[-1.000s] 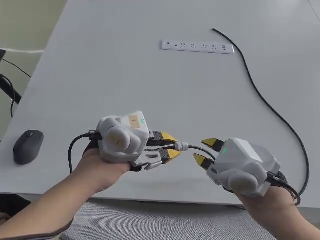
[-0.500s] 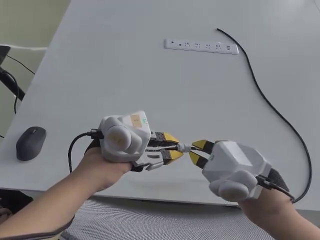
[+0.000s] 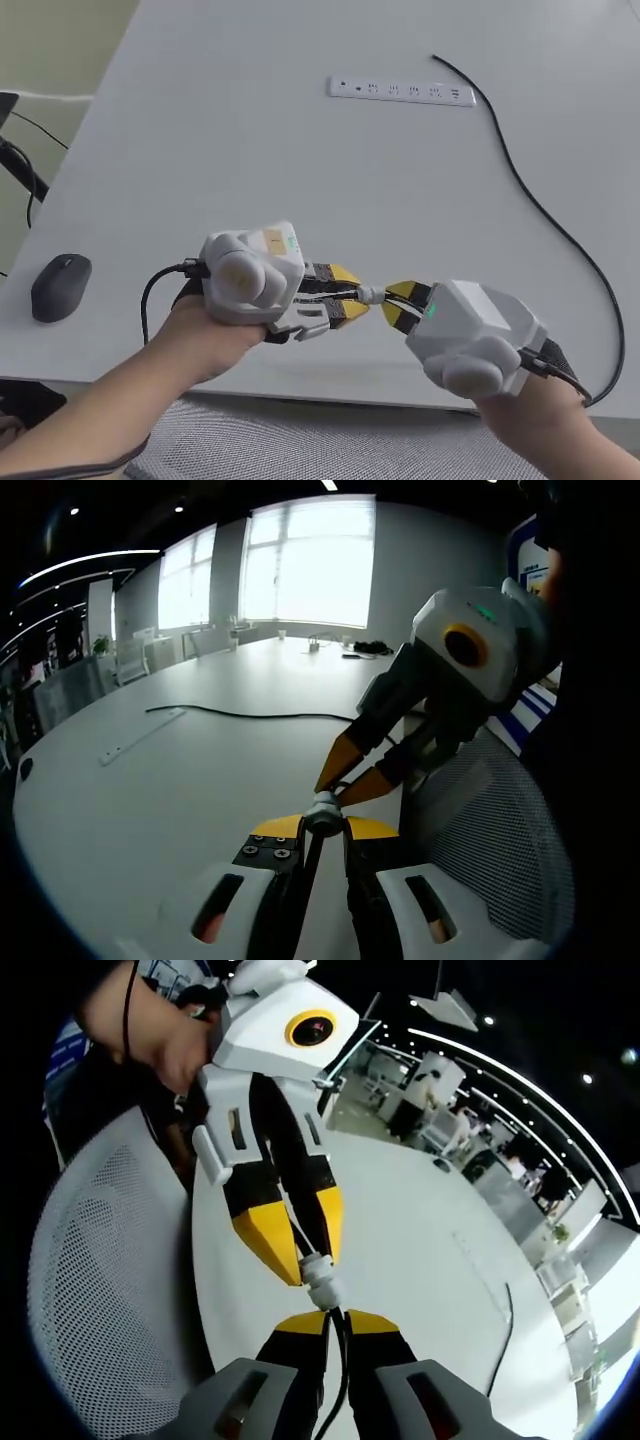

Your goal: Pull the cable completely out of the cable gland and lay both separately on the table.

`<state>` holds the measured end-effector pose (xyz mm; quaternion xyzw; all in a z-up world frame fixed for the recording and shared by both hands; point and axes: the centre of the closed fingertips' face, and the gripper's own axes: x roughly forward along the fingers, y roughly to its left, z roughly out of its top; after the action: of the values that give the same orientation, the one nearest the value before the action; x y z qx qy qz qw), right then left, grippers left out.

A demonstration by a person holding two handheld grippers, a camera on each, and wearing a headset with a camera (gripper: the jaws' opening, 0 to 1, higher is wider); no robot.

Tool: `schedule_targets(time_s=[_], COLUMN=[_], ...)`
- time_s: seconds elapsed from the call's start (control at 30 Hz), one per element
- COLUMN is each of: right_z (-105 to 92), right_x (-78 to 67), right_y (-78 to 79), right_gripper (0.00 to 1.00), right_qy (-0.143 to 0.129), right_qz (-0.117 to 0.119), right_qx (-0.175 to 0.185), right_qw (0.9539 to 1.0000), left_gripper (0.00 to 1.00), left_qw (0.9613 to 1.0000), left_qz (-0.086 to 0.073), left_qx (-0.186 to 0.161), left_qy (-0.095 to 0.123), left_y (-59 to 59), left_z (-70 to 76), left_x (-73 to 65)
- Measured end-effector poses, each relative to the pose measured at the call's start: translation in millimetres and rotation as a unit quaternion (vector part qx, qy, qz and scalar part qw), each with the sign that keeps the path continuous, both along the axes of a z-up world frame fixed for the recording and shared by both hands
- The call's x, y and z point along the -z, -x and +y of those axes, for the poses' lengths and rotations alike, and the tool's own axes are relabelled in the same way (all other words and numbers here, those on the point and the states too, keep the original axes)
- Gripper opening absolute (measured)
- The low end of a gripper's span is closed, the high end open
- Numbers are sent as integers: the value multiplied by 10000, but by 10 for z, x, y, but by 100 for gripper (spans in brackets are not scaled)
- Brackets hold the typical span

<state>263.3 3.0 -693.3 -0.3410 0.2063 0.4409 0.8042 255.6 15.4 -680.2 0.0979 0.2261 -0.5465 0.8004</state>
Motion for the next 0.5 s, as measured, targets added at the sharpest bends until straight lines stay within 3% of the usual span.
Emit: schedule_targets(time_s=[0.3,0.5], right_z=[-143,-261], right_x=[67,146], right_y=[-135,-201], right_gripper=[0,0], right_qy=[-294,-552], right_qz=[296,649], right_qx=[500,954], right_qw=[9979,9918], left_gripper=[15,15], left_qw=[10000,10000], left_qz=[-19,-22], left_qx=[-11,9], left_qy=[5,21], left_y=[-76,-108], left_z=[-15,-17], left_x=[-15,-23])
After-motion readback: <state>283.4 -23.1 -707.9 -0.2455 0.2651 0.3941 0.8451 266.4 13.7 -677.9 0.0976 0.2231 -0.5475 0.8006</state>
